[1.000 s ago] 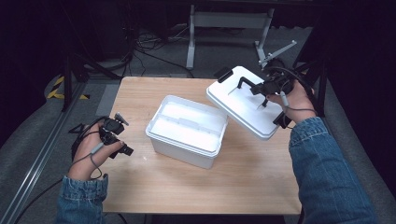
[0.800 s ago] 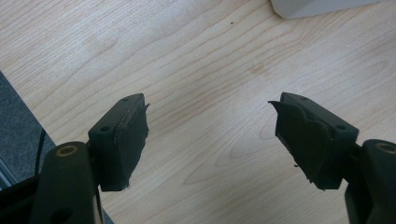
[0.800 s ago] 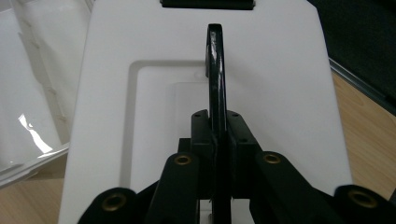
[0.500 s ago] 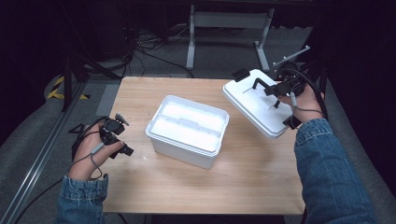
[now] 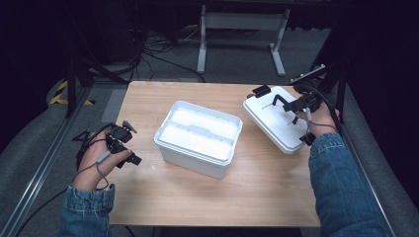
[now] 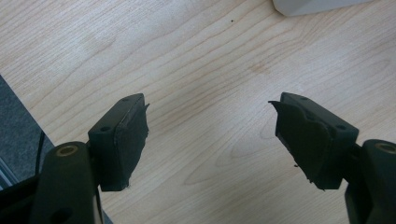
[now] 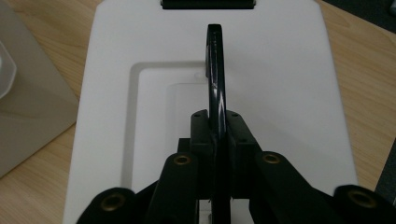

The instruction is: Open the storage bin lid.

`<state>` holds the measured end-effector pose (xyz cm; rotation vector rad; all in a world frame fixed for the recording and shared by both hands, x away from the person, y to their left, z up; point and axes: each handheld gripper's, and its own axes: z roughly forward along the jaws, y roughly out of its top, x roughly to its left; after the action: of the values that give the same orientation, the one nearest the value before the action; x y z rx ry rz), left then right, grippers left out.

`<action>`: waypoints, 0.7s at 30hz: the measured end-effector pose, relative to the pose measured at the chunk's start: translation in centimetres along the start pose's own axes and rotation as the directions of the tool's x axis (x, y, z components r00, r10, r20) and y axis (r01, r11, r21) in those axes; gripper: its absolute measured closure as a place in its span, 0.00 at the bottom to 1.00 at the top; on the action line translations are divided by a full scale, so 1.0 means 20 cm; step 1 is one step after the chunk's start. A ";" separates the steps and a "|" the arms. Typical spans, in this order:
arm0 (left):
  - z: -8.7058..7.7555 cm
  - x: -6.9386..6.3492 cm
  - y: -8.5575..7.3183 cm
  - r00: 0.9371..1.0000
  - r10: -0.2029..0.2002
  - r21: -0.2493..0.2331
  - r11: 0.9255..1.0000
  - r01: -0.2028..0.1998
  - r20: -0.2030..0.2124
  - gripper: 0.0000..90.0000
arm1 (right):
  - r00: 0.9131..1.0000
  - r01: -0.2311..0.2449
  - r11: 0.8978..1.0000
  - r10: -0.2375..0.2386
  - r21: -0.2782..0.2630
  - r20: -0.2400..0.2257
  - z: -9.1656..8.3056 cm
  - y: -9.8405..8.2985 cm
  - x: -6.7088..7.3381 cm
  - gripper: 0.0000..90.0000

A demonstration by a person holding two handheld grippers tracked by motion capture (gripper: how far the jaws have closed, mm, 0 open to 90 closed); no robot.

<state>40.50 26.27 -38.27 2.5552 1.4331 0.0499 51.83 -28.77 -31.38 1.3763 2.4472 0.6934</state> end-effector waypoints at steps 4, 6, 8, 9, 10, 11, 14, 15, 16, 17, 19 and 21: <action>0.00 0.00 0.00 1.000 0.003 0.003 1.000 -0.003 0.002 0.29 | 1.000 -0.016 1.000 0.016 0.012 0.000 0.06 -0.03 -0.02 0.93; 0.00 0.00 0.00 1.000 0.002 0.005 1.000 -0.002 0.002 0.29 | 1.000 -0.021 1.000 0.021 0.017 0.000 0.10 -0.05 -0.02 0.93; 0.00 0.00 0.00 1.000 0.001 0.006 1.000 -0.001 0.002 0.29 | 0.999 -0.032 0.999 0.032 0.024 0.002 0.13 -0.06 -0.02 0.93; 0.00 0.00 0.00 1.000 0.001 0.006 1.000 -0.001 0.004 0.29 | 0.999 -0.034 0.999 0.034 0.028 0.001 0.14 -0.07 -0.02 0.93; 0.00 0.00 0.00 1.000 0.001 0.007 1.000 -0.001 0.004 0.29 | 0.999 -0.037 0.999 0.037 0.029 -0.001 0.16 -0.08 -0.03 0.93; 0.00 0.00 0.00 1.000 0.001 0.007 1.000 -0.001 0.005 0.29 | 0.999 -0.041 0.999 0.041 0.031 -0.002 0.17 -0.09 -0.03 0.93; 0.00 0.00 0.00 1.000 0.002 0.004 1.000 -0.002 0.001 0.29 | 0.999 -0.048 0.998 0.048 0.037 -0.002 0.20 -0.11 -0.03 0.93; 0.00 0.00 0.00 1.000 0.002 0.004 1.000 -0.002 0.001 0.29 | 0.999 -0.052 0.998 0.052 0.039 -0.002 0.21 -0.12 -0.04 0.93; 0.00 0.00 0.00 1.000 0.006 0.006 1.000 -0.006 0.000 0.29 | 0.998 -0.057 0.998 0.058 0.040 -0.003 0.23 -0.13 -0.04 0.93; 0.00 0.00 0.00 1.000 0.006 0.006 1.000 -0.006 0.000 0.29 | 0.998 -0.057 0.998 0.058 0.040 -0.003 0.23 -0.13 -0.04 0.93; 0.00 0.00 0.00 1.000 -0.001 0.008 1.000 0.001 0.003 0.29 | 0.998 -0.066 0.997 0.066 0.043 -0.003 0.26 -0.15 -0.05 0.93; 0.01 0.00 0.00 1.000 -0.002 0.008 1.000 0.002 0.001 0.29 | 0.997 -0.071 0.996 0.072 0.044 -0.006 0.27 -0.17 -0.05 0.93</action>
<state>40.51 26.20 -38.39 2.5599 1.4384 0.0427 52.31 -29.58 -37.81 1.4867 2.4427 0.6663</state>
